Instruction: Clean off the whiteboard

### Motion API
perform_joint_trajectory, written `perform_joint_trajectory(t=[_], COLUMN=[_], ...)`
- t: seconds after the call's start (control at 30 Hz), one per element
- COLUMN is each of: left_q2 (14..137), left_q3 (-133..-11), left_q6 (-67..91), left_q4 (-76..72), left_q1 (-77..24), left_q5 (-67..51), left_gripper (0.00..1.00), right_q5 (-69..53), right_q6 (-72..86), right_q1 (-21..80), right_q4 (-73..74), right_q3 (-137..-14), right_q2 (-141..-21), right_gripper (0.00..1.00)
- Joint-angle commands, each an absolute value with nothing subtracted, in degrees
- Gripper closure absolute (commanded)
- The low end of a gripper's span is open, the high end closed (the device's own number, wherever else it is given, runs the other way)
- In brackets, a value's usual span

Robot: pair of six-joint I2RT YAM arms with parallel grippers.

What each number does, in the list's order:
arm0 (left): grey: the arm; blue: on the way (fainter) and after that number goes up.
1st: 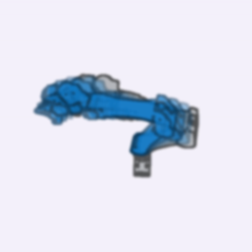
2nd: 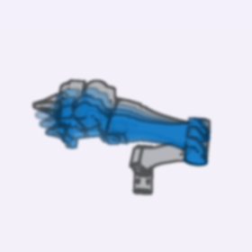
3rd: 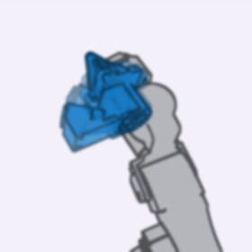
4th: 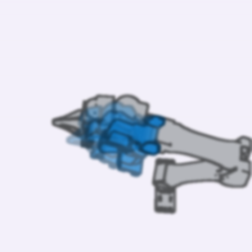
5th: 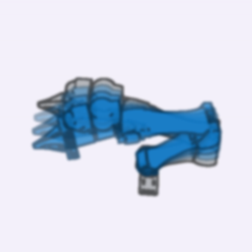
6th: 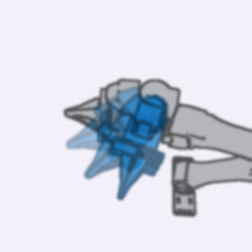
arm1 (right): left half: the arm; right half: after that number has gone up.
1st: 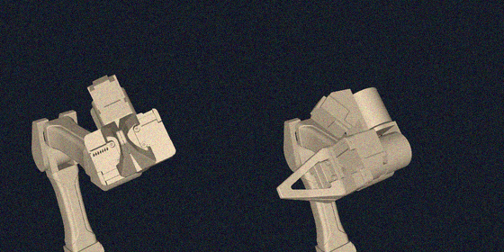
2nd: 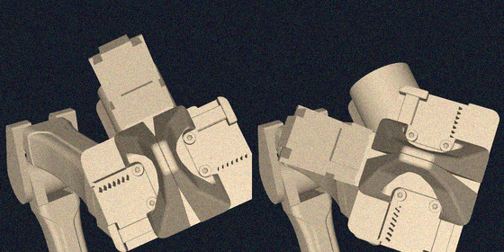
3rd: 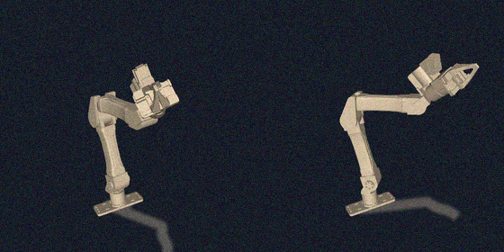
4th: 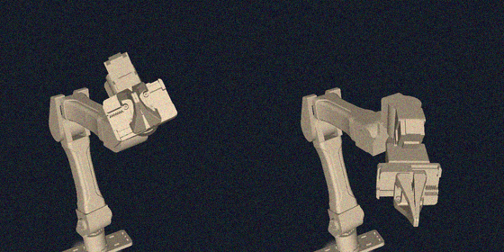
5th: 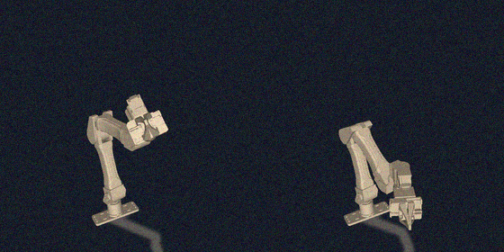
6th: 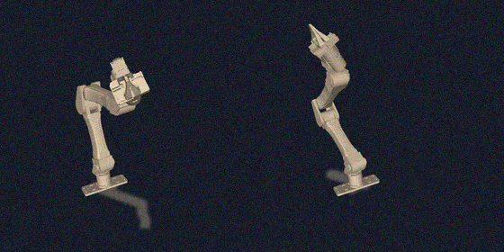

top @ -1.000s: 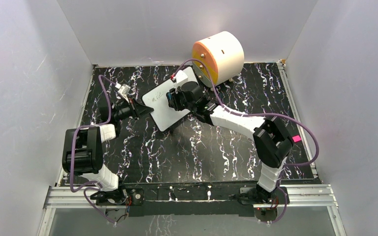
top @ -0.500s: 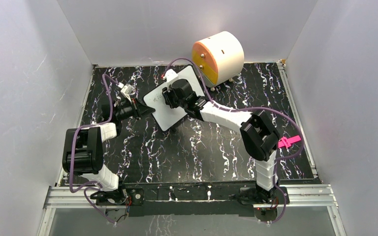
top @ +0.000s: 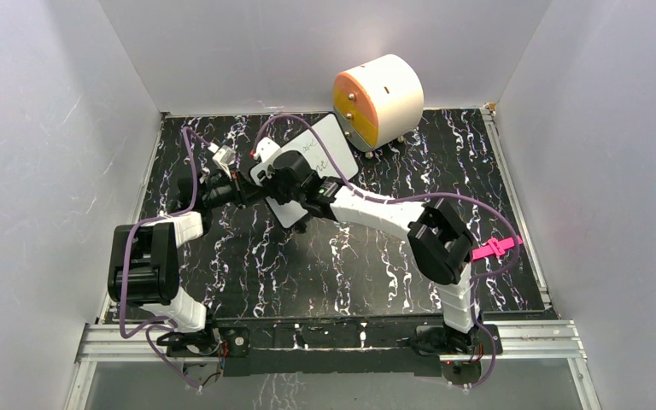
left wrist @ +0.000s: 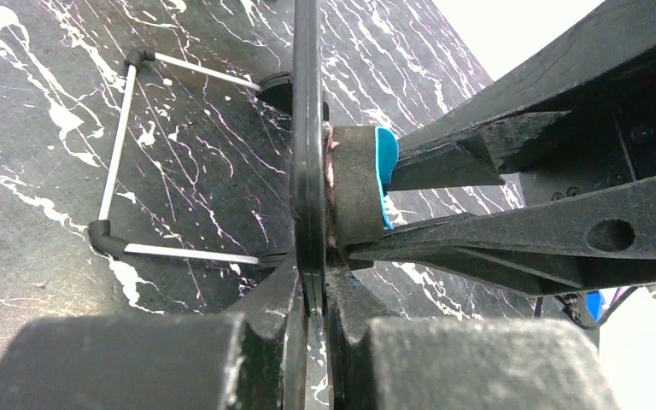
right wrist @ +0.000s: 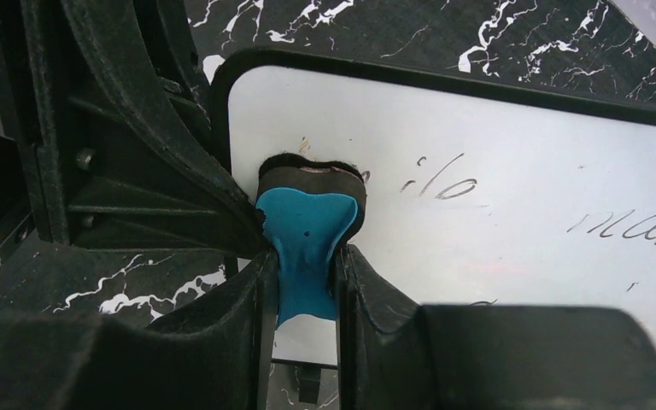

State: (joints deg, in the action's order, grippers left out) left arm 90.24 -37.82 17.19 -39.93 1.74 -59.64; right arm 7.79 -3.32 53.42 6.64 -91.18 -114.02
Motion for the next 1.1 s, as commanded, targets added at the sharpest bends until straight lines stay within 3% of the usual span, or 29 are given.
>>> perform_joint_trajectory(t=[0.0, 0.27, 0.57, 1.07], left_q2=[88.7, 88.4, 88.6, 89.0], left_q3=[-36.6, -37.3, -37.3, -37.5], left_q6=[13.9, 12.7, 12.3, 11.4], left_q4=[-39.0, -37.2, -36.4, -35.3], left_q1=[-0.9, -1.0, -1.4, -1.8], left_q5=[-62.6, -63.2, -63.1, -62.2], left_gripper=[1.0, 1.0, 1.0, 1.0], right_q5=[7.5, 15.2, 13.3, 7.5], right_q6=[-2.2, 0.3, 2.2, -5.9], right_q1=[51.3, 45.3, 44.5, 53.7], right_q4=[7.8, 8.8, 9.9, 10.5], right_q3=[-96.3, -97.6, -101.0, -100.3], right_q2=[-116.9, -116.8, -117.1, -117.3], right_gripper=[0.84, 0.84, 0.84, 0.83])
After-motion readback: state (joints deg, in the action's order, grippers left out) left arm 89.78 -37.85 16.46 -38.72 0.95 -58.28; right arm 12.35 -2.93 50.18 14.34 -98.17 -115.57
